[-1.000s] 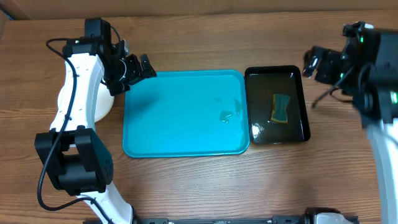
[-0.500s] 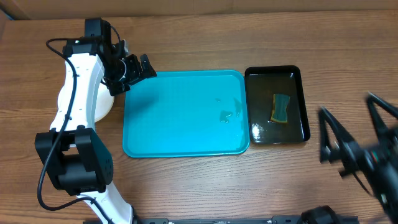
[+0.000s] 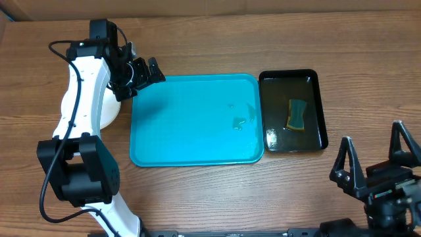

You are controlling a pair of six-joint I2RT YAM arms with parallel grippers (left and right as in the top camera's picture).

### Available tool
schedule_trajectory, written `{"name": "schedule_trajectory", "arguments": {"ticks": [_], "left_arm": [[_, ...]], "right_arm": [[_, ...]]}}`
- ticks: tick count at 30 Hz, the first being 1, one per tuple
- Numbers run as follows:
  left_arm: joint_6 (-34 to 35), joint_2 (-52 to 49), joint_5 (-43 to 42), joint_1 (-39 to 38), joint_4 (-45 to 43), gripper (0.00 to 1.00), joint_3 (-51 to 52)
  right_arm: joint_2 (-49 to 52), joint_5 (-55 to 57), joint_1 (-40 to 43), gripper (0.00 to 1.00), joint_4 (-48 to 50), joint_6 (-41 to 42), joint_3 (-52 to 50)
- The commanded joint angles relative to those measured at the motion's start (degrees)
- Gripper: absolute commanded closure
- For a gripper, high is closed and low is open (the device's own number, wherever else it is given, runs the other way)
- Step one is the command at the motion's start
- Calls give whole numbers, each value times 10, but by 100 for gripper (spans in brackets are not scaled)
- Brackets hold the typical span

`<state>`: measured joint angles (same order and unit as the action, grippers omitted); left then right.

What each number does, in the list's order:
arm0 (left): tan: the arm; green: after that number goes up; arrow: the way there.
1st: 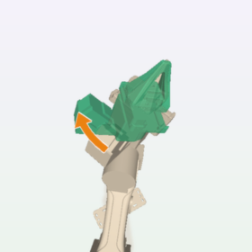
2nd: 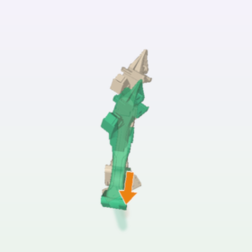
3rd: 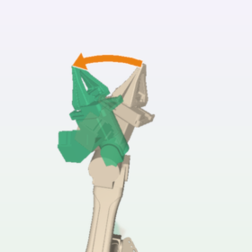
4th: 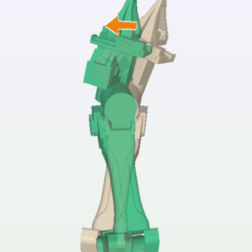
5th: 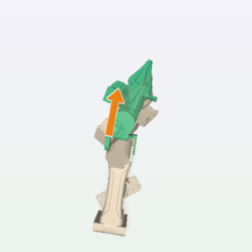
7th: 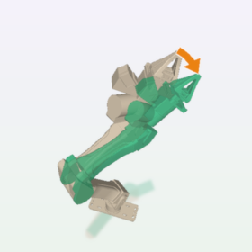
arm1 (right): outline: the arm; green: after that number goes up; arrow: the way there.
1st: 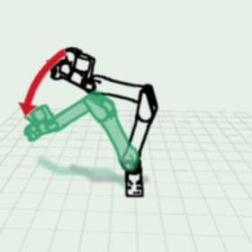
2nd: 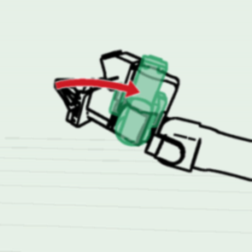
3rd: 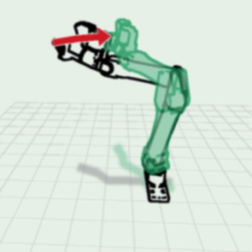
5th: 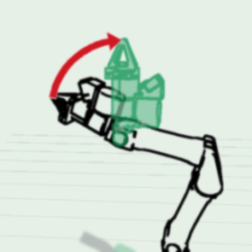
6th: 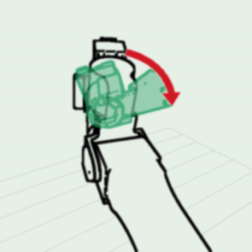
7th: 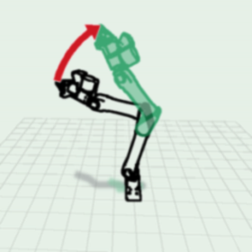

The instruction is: Clean dirty plates on tray and stack at the side

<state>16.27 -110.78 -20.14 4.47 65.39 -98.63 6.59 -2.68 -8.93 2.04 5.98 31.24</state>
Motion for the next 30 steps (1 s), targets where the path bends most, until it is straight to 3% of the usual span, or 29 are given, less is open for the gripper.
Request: {"name": "schedule_trajectory", "arguments": {"ticks": [1, 5, 23, 30], "left_arm": [[-10, 18, 2, -2, 2, 0, -12], [-10, 18, 2, -2, 2, 0, -12], [-10, 18, 2, -2, 2, 0, -12], [-10, 18, 2, -2, 2, 0, -12]], "right_arm": [[-19, -21, 19, 0, 50, -4, -51], [-32, -19, 33, 0, 92, -3, -109], [-64, -19, 39, 0, 100, -2, -309], [-64, -17, 39, 0, 3, -4, -308]]}}
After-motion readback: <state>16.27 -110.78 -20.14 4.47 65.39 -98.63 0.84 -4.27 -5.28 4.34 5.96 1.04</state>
